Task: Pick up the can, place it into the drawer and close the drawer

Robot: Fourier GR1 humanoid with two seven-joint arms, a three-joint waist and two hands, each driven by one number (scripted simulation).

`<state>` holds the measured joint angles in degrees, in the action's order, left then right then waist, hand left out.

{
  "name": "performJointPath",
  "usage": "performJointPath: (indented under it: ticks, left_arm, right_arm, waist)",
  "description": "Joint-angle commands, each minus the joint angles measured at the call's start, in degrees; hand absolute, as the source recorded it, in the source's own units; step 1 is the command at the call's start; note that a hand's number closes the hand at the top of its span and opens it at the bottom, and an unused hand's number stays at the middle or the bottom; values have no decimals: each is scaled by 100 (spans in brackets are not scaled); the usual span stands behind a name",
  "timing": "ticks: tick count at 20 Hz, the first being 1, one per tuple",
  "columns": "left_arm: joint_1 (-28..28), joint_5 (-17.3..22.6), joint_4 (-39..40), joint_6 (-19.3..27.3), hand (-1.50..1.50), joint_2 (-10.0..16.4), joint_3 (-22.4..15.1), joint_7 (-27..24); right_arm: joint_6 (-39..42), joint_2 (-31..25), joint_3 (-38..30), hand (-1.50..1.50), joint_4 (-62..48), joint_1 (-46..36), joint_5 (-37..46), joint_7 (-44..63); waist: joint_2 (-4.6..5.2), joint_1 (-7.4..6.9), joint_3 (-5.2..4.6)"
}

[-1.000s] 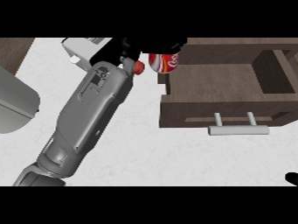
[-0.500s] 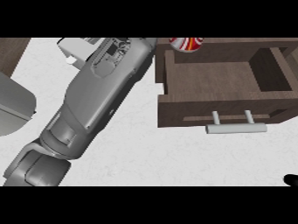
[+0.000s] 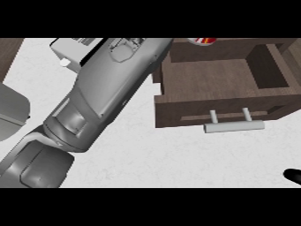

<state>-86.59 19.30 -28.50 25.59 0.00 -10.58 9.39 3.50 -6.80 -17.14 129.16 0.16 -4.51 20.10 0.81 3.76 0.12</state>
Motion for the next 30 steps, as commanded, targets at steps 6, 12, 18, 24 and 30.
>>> performJointPath:
  ticks: [6,12,18,24,30]
  left_arm:
    - [-297,512,640,530,150,0,-552,-286]
    - [-535,748,898,1168,-150,0,-824,-310]
    - [-414,924,966,1141,-150,0,-928,-621]
    - [-837,1250,1082,1191,-150,0,-725,-508]
    - [-668,1608,966,1121,-150,0,-553,-905]
  right_arm:
    - [60,-47,38,-150,-37,17,32,16]
    - [-15,-153,269,-150,-202,-473,186,192]
    - [229,-464,370,-150,9,-421,488,84]
    - [392,-891,540,-150,-397,-902,1150,-401]
    - [307,-1092,1140,-150,-956,-1149,2427,-863]
  waist:
    - [21,100,5]
    - [89,297,11]
    - [62,237,4]
    - [96,191,5]
    - [106,55,0]
